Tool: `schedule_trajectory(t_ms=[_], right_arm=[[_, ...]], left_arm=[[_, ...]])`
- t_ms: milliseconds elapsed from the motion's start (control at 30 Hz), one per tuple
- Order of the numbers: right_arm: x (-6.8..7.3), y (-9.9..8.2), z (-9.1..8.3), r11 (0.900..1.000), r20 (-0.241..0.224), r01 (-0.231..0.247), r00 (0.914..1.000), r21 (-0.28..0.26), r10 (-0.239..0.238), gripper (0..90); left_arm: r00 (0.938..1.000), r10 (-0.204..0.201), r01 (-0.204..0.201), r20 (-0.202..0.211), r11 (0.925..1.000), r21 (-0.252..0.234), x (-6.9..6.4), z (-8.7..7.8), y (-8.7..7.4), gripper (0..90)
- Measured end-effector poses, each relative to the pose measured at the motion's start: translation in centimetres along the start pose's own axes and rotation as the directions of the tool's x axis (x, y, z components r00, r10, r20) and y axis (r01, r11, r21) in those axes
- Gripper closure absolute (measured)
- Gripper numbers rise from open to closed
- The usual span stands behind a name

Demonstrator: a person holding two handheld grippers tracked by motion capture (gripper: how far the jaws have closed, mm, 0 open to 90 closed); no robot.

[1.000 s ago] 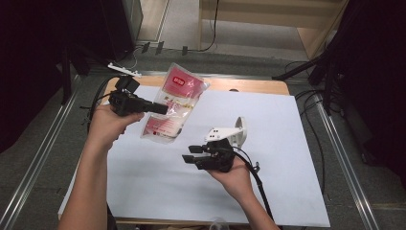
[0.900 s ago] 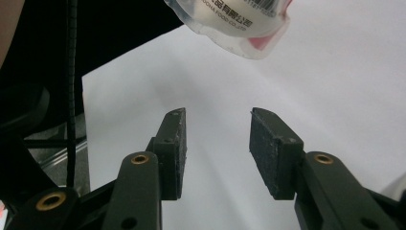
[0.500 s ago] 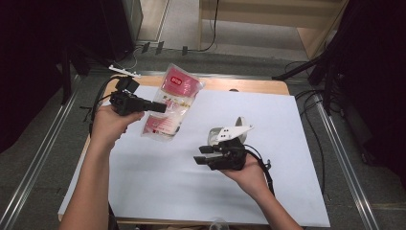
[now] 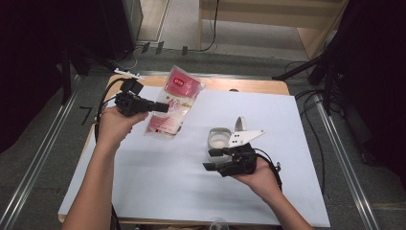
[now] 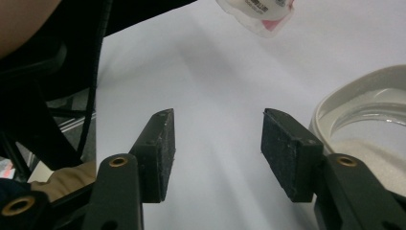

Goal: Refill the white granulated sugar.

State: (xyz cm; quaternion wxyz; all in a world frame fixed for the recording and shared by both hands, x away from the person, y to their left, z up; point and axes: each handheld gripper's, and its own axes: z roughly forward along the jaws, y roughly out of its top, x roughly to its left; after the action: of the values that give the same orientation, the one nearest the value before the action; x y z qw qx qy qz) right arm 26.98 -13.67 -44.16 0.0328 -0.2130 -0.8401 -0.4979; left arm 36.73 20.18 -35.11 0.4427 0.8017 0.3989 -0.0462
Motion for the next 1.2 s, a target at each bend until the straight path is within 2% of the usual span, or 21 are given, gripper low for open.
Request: schedule_trajectory(t_ms=[67,233,333,567,700,867,967,1200], right_arm=[[0.1,-0.2,-0.2,0.9999,-0.025,0.009,0.9996,-0.013,-0.009,41.1],[0.2,-0.6,-0.8,0.9997,-0.038,0.021,0.9991,-0.009,-0.021,36.7],[0.1,-1.1,-1.3,0.9998,-0.032,0.02,0.9993,0.004,-0.02,36.0],[-0.1,-2.2,-2.6,0.9996,0.003,0.012,0.9999,0.025,-0.012,36.3],[-0.6,-2.9,-3.8,0.9996,0.031,-0.001,0.9995,0.028,0.0,37.5],[-1.1,-3.5,-4.7,0.9994,0.027,-0.029,0.9992,0.016,0.029,38.5],[-1.3,-3.7,-5.1,0.9991,0.027,-0.041,0.9988,0.012,0.041,38.5],[-1.9,-4.0,-5.5,0.9967,0.045,-0.077,0.9961,0.024,0.076,38.6]], left_arm=[[1.0,-0.002,0.002,0.001,1.0,0.003,0.2,0.2,-0.1,90.0],[0.9999,0.01,-0.01,-0.008,0.9999,-0.012,0.5,0.3,-0.2,90.0],[0.9999,0.012,-0.012,-0.005,0.9993,-0.035,0.7,0.3,-0.2,90.0],[0.9994,0.01,-0.012,-0.034,0.9992,-0.038,1.0,1.1,-0.2,90.0],[0.9986,0.012,-0.014,-0.051,0.9992,-0.036,1.2,1.8,-0.3,90.0],[0.9976,0.021,-0.023,-0.066,0.9991,-0.035,1.6,3.0,-0.4,90.0],[0.9972,0.022,-0.026,-0.072,0.9983,-0.053,2.0,3.7,-0.6,90.0],[0.9946,0.023,-0.025,-0.101,0.9995,-0.018,2.9,5.2,-1.4,90.0]])
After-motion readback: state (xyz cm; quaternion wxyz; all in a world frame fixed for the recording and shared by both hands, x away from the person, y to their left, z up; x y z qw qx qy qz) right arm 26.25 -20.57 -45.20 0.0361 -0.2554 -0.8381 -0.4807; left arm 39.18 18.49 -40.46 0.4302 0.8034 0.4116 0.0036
